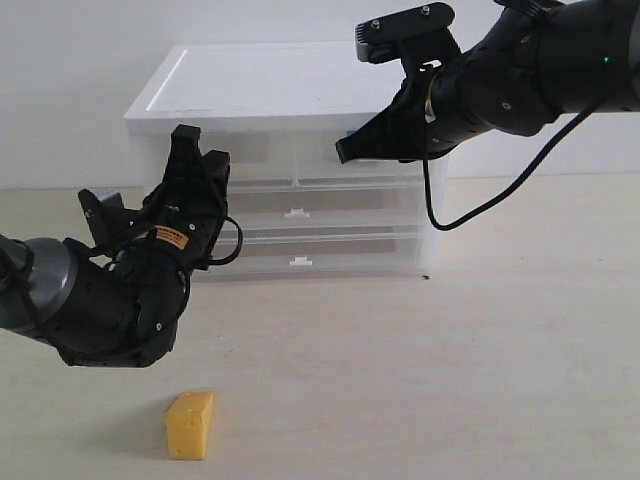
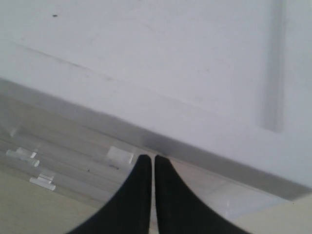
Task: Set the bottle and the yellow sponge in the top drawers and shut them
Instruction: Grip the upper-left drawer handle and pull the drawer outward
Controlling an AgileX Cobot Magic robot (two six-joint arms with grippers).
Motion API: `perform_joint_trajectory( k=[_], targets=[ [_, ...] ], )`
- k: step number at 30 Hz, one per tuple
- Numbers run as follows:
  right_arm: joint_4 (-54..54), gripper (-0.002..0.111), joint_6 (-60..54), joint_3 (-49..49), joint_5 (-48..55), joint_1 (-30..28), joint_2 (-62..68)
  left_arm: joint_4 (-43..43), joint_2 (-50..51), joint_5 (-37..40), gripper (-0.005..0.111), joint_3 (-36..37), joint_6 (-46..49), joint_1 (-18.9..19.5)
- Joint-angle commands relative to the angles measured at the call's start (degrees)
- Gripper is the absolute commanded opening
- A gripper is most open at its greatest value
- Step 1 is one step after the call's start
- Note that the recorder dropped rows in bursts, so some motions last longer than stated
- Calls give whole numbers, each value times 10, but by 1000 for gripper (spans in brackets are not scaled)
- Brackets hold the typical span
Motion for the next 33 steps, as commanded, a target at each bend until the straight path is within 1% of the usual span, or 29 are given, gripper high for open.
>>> perform_joint_trajectory(
  k=[1,6,10,13,19,22,26,33],
  targets=[
    [-5,0,-6,-5,-18,-3,-1,51,-2,-26,4,-7,5,-6],
    [-5,0,-6,-5,-20,-3,-1,64,-2,-26,4,-7,0,-7],
    [-5,0,-6,-5,-20,-3,-1,64,-12,-26,4,16,-20,-7],
    [-7,0,-6,-5,-24,-3,3,63,-28,-26,4,38,11,-7],
    [-5,0,-4,-6,-37,-3,31,92,-72,-26,4,62,14,-7],
    [-6,0,-2,-6,-44,-3,39,103,-90,-26,4,68,29,-19],
    [-7,0,-3,-8,-45,-3,39,80,-111,-26,4,85,75,-40],
    [-7,0,-3,-8,-46,-3,39,82,-126,-26,4,117,72,-46]
  ],
)
